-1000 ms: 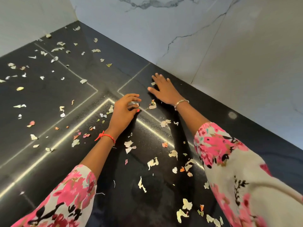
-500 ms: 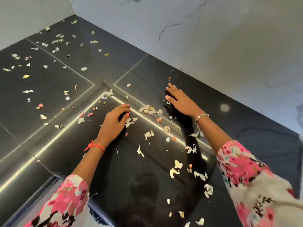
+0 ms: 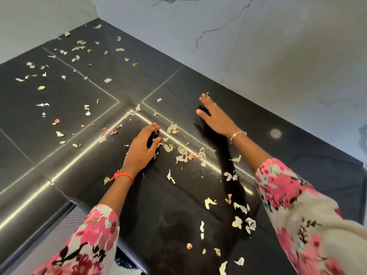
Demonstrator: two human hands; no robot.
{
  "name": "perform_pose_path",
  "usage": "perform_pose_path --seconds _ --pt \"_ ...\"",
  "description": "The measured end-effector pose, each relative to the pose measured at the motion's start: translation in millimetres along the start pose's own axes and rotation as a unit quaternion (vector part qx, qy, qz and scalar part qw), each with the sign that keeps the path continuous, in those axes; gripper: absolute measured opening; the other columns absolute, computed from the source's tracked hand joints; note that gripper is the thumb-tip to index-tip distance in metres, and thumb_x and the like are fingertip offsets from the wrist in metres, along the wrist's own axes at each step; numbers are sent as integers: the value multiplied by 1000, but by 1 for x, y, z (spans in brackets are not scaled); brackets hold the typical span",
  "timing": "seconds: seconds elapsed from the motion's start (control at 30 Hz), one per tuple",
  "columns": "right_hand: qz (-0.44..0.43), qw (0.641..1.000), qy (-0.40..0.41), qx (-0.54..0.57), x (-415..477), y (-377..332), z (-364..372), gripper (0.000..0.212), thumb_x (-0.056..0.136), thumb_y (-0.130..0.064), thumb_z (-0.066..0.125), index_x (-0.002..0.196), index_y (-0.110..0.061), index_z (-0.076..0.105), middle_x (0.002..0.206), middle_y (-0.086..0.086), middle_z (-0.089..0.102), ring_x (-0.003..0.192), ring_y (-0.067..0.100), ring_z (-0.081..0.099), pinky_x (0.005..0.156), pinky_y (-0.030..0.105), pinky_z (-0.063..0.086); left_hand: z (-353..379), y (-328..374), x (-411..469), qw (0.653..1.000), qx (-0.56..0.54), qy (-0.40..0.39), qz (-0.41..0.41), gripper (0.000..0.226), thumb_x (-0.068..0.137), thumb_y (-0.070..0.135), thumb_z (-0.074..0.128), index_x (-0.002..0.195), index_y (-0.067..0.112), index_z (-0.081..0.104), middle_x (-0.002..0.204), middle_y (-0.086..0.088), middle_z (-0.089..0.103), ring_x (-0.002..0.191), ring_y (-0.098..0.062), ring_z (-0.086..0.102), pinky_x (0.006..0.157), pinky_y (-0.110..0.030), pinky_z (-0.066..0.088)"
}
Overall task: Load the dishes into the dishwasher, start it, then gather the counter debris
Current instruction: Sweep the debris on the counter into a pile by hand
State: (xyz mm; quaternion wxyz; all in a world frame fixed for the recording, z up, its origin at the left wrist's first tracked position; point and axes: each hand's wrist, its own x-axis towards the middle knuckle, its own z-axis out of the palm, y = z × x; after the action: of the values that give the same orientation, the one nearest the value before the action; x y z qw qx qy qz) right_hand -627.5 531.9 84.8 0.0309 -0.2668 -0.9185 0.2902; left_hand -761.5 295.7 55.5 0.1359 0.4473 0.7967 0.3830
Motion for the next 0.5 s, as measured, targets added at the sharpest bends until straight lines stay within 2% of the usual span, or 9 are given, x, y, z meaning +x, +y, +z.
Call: perform_pose_path --seconds 0.2,0.4,0.5 --pt "68 992 -15 -101 53 29 -3 70 97 -48 31 149 -9 5 158 6 -2 145 18 -3 117 36 -2 1 0 3 1000 7 12 9 37 93 20 52 130 14 50 139 4 47 126 -6 41 105 -22 29" --pt "-19 987 -69 -141 -2 0 16 71 96 -55 21 149 -13 0 157 4 -7 145 15 -5 116 34 -7 0 3 3 1000 12 17 12 37 92 22 55 127 13 52 135 4 50 123 -5 43 101 -18 27" --pt "-70 980 -153 -103 -49 -18 27 70 95 -56 21 149 -17 -2 156 -1 -10 142 8 -10 118 35 -9 -1 6 0 1000 10 16 14 36 92 22 55 126 11 53 134 3 51 124 -9 45 101 -16 27"
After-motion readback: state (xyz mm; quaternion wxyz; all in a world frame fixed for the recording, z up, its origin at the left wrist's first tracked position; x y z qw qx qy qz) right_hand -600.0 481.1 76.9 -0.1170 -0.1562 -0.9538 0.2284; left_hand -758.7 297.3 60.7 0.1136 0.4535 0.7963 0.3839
